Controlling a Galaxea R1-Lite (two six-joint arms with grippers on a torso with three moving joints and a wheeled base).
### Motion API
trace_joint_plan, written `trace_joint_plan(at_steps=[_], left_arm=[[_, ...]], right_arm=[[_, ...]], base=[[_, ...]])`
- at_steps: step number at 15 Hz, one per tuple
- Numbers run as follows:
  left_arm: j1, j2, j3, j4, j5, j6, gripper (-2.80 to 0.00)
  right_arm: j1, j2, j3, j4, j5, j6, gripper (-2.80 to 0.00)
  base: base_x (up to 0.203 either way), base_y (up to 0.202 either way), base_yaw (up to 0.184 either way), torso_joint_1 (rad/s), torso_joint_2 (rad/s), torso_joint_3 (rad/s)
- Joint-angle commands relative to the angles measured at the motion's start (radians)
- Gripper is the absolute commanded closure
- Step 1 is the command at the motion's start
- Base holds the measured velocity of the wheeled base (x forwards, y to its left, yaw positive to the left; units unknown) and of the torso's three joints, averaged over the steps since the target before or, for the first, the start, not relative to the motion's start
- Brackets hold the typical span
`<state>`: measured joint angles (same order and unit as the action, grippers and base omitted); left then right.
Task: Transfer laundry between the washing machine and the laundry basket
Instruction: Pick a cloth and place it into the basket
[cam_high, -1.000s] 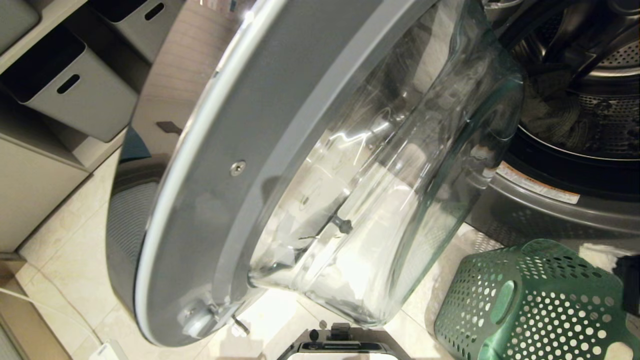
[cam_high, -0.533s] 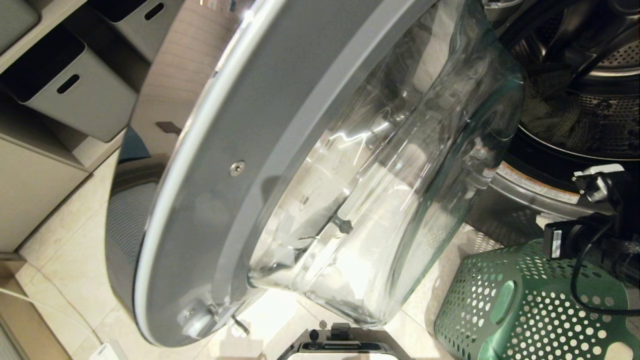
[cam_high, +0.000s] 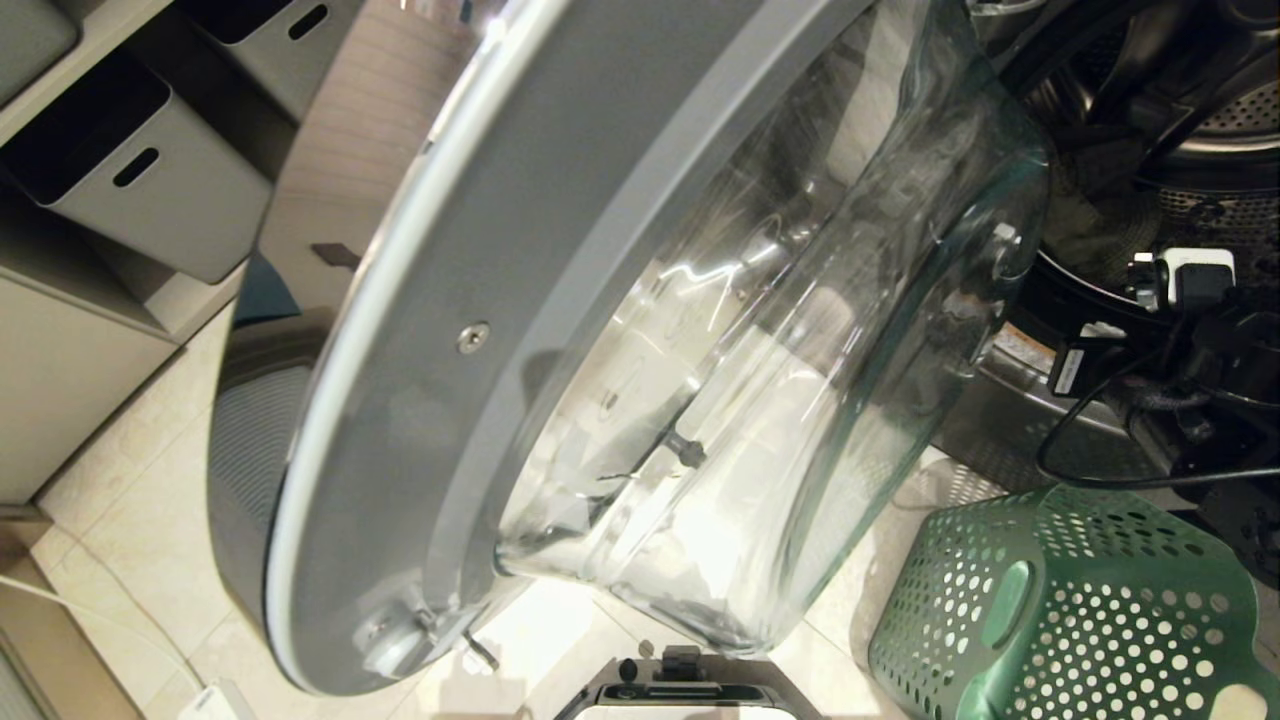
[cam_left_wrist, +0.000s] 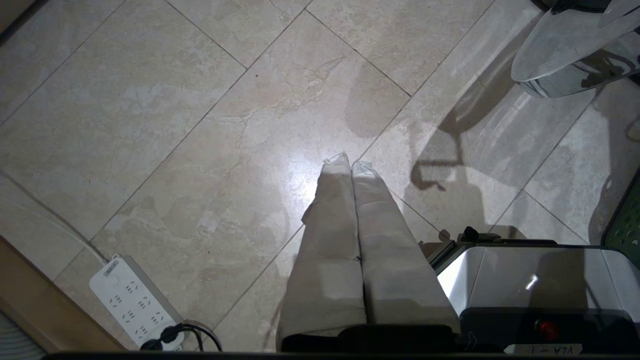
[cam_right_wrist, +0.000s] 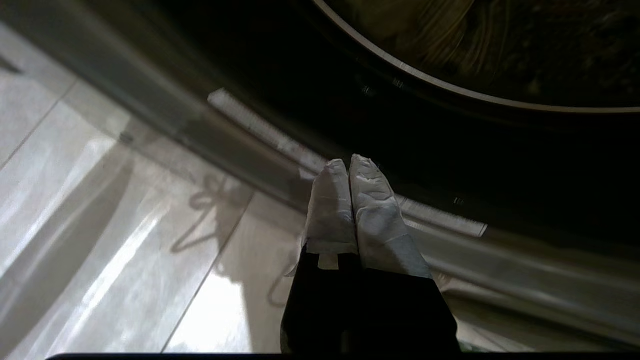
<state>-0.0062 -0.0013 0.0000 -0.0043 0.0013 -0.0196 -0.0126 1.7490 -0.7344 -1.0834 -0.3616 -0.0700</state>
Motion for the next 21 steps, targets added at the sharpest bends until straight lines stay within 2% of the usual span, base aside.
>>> trace_joint_plan(at_steps=[1, 6, 9, 12, 15, 17, 19, 21], left_arm=[[0.000, 0.001, 0.002, 0.000, 0.000, 0.000, 0.00], [0.000, 0.001, 0.002, 0.000, 0.000, 0.000, 0.00], [0.000, 0.001, 0.002, 0.000, 0.000, 0.000, 0.00], [0.000, 0.001, 0.002, 0.000, 0.000, 0.000, 0.00], [0.000, 0.001, 0.002, 0.000, 0.000, 0.000, 0.00], [0.000, 0.001, 0.002, 0.000, 0.000, 0.000, 0.00], [0.000, 0.001, 0.002, 0.000, 0.000, 0.000, 0.00], [0.000, 0.001, 0.002, 0.000, 0.000, 0.000, 0.00]], right_arm=[[-0.021, 0.037, -0.071, -0.005, -0.006, -0.005, 0.00], [-0.115, 0.110, -0.207, 0.032, -0.006, -0.044, 0.00], [-0.140, 0.147, -0.312, 0.120, 0.021, -0.018, 0.00], [-0.167, 0.234, -0.501, 0.282, 0.018, 0.081, 0.00], [-0.222, 0.324, -0.691, 0.548, 0.009, 0.241, 0.00], [-0.249, 0.360, -0.801, 0.662, 0.006, 0.341, 0.00], [-0.262, 0.371, -0.854, 0.726, 0.006, 0.408, 0.00], [-0.262, 0.356, -0.854, 0.729, 0.006, 0.432, 0.00]], base=[[0.000, 0.000, 0.000, 0.000, 0.00, 0.000], [0.000, 0.000, 0.000, 0.000, 0.00, 0.000], [0.000, 0.000, 0.000, 0.000, 0.00, 0.000], [0.000, 0.000, 0.000, 0.000, 0.00, 0.000], [0.000, 0.000, 0.000, 0.000, 0.00, 0.000], [0.000, 0.000, 0.000, 0.000, 0.00, 0.000], [0.000, 0.000, 0.000, 0.000, 0.00, 0.000], [0.000, 0.000, 0.000, 0.000, 0.00, 0.000]])
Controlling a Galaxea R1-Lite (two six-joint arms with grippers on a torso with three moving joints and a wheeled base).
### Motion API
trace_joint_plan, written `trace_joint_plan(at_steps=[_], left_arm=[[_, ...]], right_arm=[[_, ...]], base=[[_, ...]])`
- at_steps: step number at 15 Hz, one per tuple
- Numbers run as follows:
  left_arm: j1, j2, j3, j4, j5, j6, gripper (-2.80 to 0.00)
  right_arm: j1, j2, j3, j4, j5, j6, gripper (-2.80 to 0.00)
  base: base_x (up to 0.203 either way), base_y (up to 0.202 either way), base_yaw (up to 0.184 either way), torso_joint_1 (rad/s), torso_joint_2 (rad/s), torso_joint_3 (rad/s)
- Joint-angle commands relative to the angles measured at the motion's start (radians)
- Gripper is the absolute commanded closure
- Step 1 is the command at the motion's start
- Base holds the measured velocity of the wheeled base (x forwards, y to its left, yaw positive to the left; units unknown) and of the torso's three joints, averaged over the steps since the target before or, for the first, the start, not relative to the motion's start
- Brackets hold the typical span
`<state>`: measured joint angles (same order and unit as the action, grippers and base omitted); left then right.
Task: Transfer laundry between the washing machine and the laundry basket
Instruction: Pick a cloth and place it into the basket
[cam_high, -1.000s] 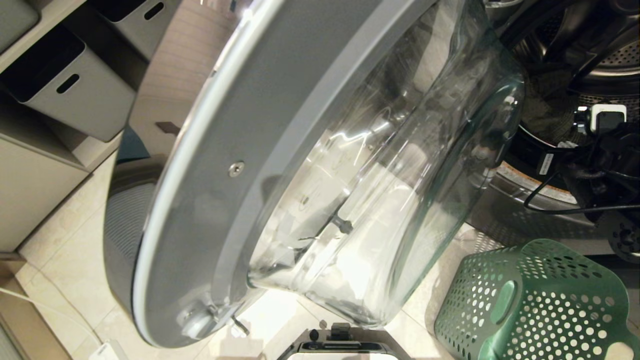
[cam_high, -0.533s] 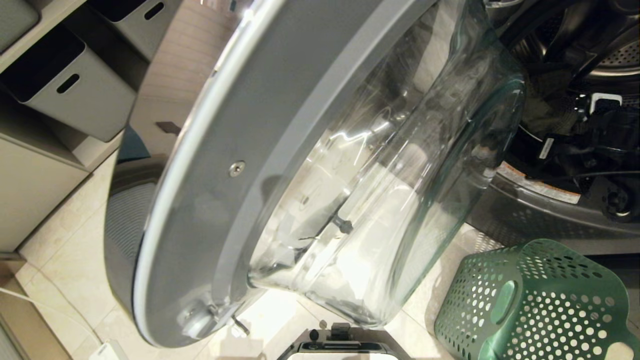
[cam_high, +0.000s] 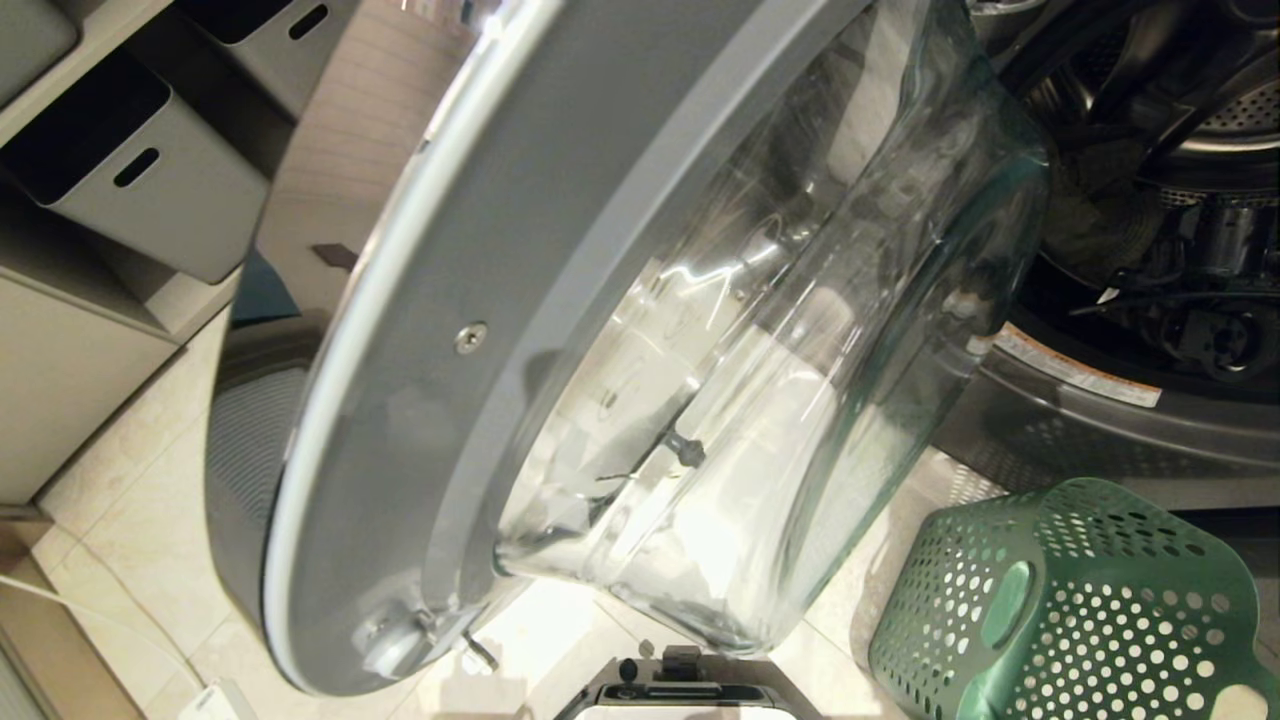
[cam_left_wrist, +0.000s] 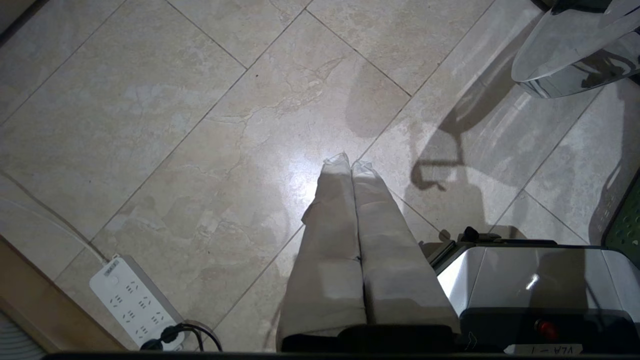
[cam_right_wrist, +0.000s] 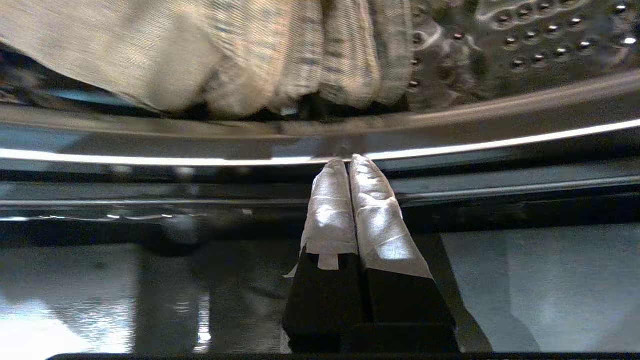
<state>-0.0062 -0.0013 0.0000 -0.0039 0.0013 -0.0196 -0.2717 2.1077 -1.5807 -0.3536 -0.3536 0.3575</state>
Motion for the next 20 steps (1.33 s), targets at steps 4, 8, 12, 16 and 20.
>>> trace_joint_plan(at_steps=[4, 8, 12, 16, 20], left_arm=[[0.000, 0.001, 0.002, -0.001, 0.000, 0.000, 0.00], [0.000, 0.001, 0.002, -0.001, 0.000, 0.000, 0.00], [0.000, 0.001, 0.002, -0.001, 0.000, 0.000, 0.00], [0.000, 0.001, 0.002, -0.001, 0.000, 0.000, 0.00], [0.000, 0.001, 0.002, -0.001, 0.000, 0.000, 0.00]], right_arm=[[-0.002, -0.017, -0.053, 0.002, 0.006, 0.038, 0.00], [0.005, -0.024, -0.110, 0.049, 0.095, 0.068, 0.00], [0.004, 0.012, -0.213, 0.088, 0.114, 0.087, -2.80], [0.001, 0.097, -0.361, 0.132, 0.124, 0.116, -2.80], [-0.008, 0.152, -0.378, 0.124, 0.106, 0.115, -2.80]], base=[[0.000, 0.000, 0.000, 0.000, 0.00, 0.000], [0.000, 0.000, 0.000, 0.000, 0.00, 0.000], [0.000, 0.000, 0.000, 0.000, 0.00, 0.000], [0.000, 0.000, 0.000, 0.000, 0.00, 0.000], [0.000, 0.000, 0.000, 0.000, 0.00, 0.000]])
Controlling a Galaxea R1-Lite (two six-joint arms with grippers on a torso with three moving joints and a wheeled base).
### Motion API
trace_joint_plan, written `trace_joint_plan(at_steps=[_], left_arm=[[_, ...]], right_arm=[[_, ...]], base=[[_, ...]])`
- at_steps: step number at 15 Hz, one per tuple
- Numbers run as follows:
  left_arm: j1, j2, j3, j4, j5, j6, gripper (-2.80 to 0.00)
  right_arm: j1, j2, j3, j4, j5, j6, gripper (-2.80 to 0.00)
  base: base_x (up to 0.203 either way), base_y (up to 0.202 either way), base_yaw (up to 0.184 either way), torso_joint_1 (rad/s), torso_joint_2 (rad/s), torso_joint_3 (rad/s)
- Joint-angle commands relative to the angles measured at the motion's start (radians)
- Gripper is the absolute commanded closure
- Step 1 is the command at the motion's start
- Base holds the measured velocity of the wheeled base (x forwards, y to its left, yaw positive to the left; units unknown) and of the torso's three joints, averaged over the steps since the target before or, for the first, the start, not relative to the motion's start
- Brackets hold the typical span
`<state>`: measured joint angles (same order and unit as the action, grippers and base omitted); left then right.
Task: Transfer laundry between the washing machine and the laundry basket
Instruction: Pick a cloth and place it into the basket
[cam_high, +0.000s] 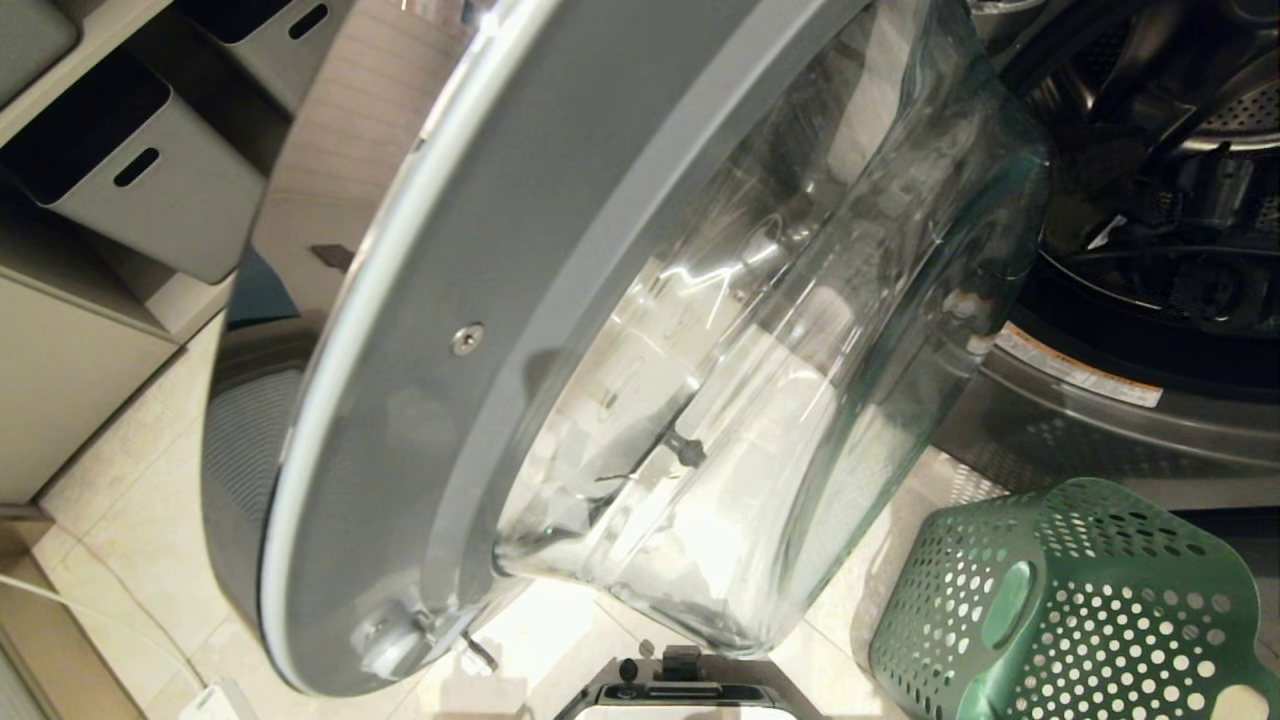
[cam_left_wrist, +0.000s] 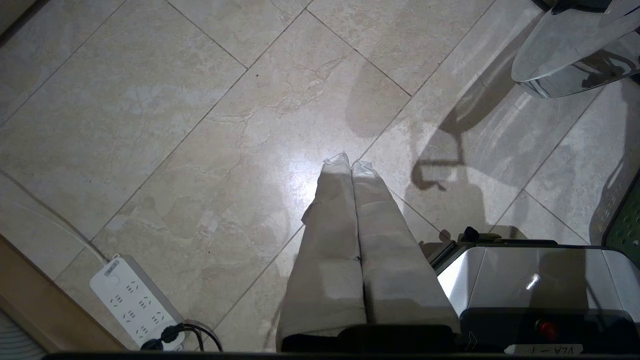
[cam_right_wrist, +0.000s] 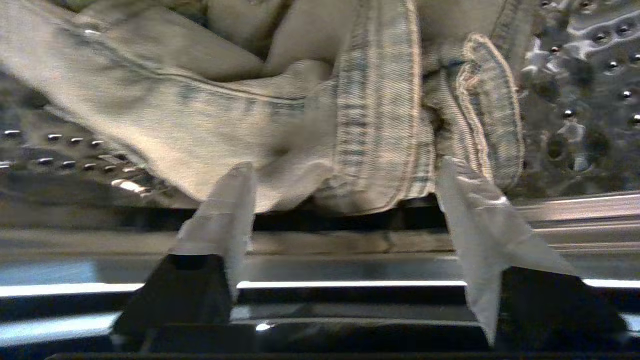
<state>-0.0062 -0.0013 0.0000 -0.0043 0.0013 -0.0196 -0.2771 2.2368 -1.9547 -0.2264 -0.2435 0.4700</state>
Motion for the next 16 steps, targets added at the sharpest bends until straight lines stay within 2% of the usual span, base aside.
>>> trace_joint_plan(at_steps=[1, 5, 9, 14, 16], left_arm=[[0.000, 0.001, 0.002, 0.000, 0.000, 0.000, 0.00], [0.000, 0.001, 0.002, 0.000, 0.000, 0.000, 0.00], [0.000, 0.001, 0.002, 0.000, 0.000, 0.000, 0.00], [0.000, 0.001, 0.002, 0.000, 0.000, 0.000, 0.00], [0.000, 0.001, 0.002, 0.000, 0.000, 0.000, 0.00]], right_arm=[[-0.006, 0.024, -0.004, -0.013, -0.009, 0.002, -2.80], [-0.011, 0.064, -0.004, -0.125, -0.022, 0.030, -2.80], [-0.010, 0.086, -0.004, -0.125, -0.016, 0.083, -2.80], [-0.008, 0.101, -0.006, -0.133, -0.013, 0.090, -2.80], [-0.007, 0.101, -0.006, -0.149, 0.012, 0.091, -2.80]], base=[[0.000, 0.000, 0.000, 0.000, 0.00, 0.000], [0.000, 0.000, 0.000, 0.000, 0.00, 0.000], [0.000, 0.000, 0.000, 0.000, 0.00, 0.000], [0.000, 0.000, 0.000, 0.000, 0.00, 0.000], [0.000, 0.000, 0.000, 0.000, 0.00, 0.000]])
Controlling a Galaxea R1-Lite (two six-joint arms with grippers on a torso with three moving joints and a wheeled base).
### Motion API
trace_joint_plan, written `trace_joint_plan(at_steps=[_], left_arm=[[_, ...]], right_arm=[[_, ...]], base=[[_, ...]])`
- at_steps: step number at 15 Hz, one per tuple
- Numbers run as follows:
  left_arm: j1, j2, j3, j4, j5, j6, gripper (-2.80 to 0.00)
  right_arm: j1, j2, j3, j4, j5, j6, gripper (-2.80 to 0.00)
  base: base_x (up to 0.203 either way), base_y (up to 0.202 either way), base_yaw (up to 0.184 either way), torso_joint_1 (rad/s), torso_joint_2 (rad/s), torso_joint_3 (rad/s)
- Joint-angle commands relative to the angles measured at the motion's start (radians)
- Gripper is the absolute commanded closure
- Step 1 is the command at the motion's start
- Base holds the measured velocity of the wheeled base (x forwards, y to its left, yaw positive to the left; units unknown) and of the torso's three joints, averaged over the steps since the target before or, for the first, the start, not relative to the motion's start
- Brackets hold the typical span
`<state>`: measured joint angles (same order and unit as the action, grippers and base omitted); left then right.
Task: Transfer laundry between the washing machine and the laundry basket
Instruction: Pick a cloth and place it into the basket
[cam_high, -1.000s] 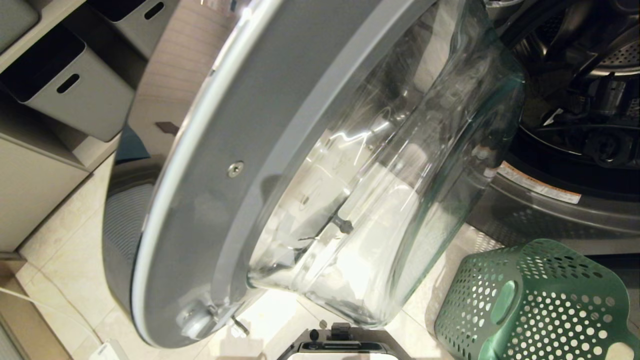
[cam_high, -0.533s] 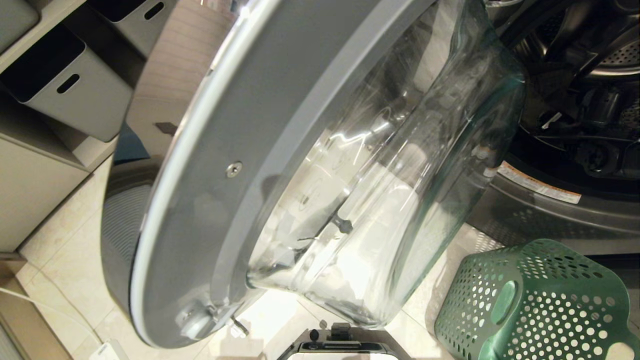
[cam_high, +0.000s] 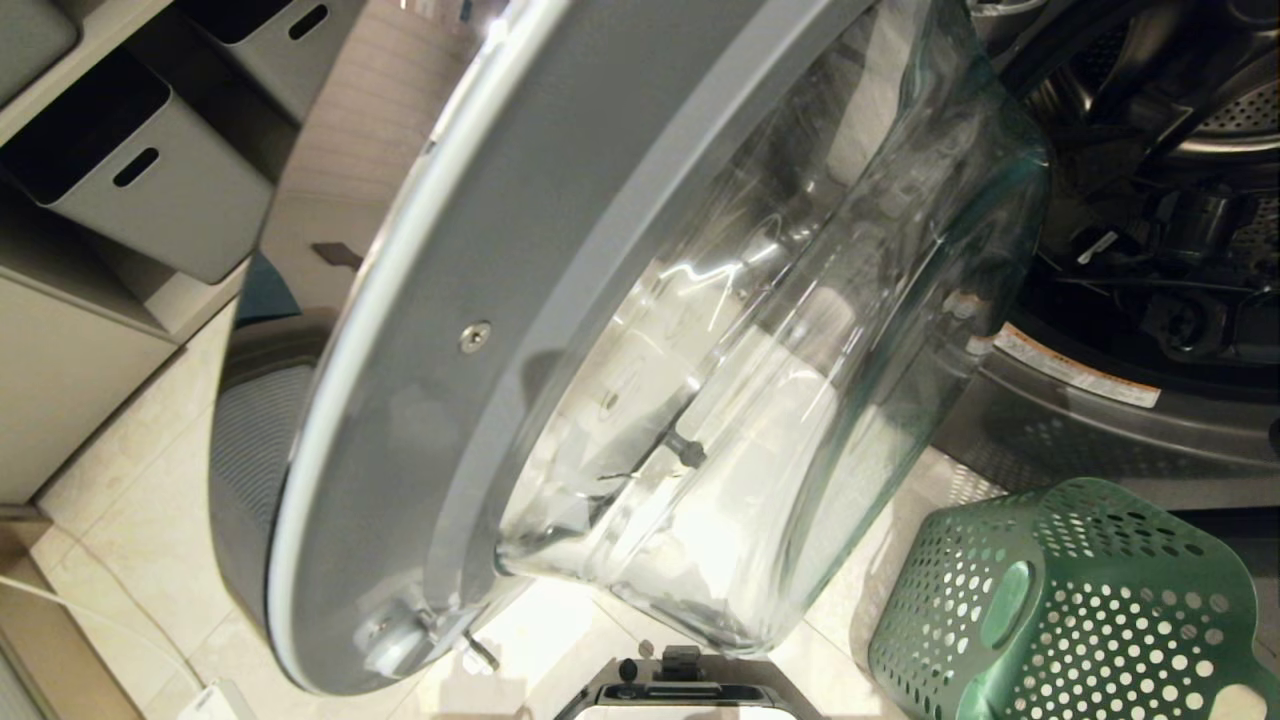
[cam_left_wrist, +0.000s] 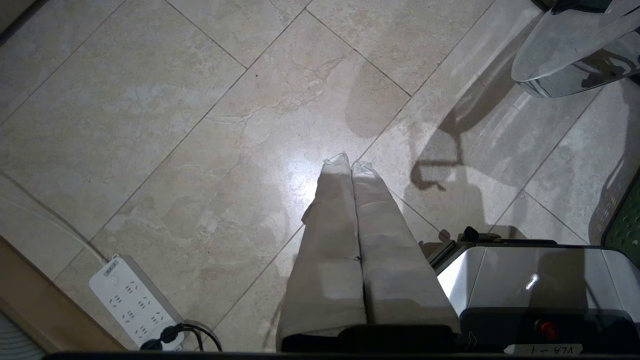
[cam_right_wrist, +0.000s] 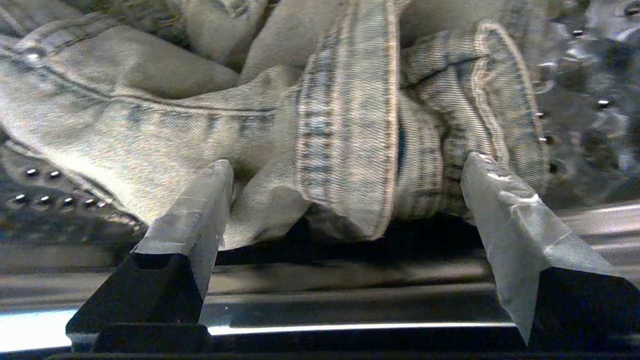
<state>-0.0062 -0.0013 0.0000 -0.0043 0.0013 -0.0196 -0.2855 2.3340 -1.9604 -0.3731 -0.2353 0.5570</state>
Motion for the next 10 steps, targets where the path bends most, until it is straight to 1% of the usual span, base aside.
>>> trace_joint_plan(at_steps=[1, 3, 6, 10], left_arm=[[0.000, 0.001, 0.002, 0.000, 0.000, 0.000, 0.00], [0.000, 0.001, 0.002, 0.000, 0.000, 0.000, 0.00], [0.000, 0.001, 0.002, 0.000, 0.000, 0.000, 0.00], [0.000, 0.001, 0.002, 0.000, 0.000, 0.000, 0.00]], right_arm=[[0.003, 0.005, 0.000, -0.004, 0.016, 0.004, -2.80], [0.010, 0.017, 0.000, -0.007, 0.025, 0.004, -2.80], [0.017, 0.024, 0.000, -0.017, 0.062, 0.004, -2.80], [0.028, 0.012, 0.000, -0.017, 0.067, 0.000, -2.80]], base=[[0.000, 0.000, 0.000, 0.000, 0.00, 0.000], [0.000, 0.000, 0.000, 0.000, 0.00, 0.000], [0.000, 0.000, 0.000, 0.000, 0.00, 0.000], [0.000, 0.000, 0.000, 0.000, 0.00, 0.000]])
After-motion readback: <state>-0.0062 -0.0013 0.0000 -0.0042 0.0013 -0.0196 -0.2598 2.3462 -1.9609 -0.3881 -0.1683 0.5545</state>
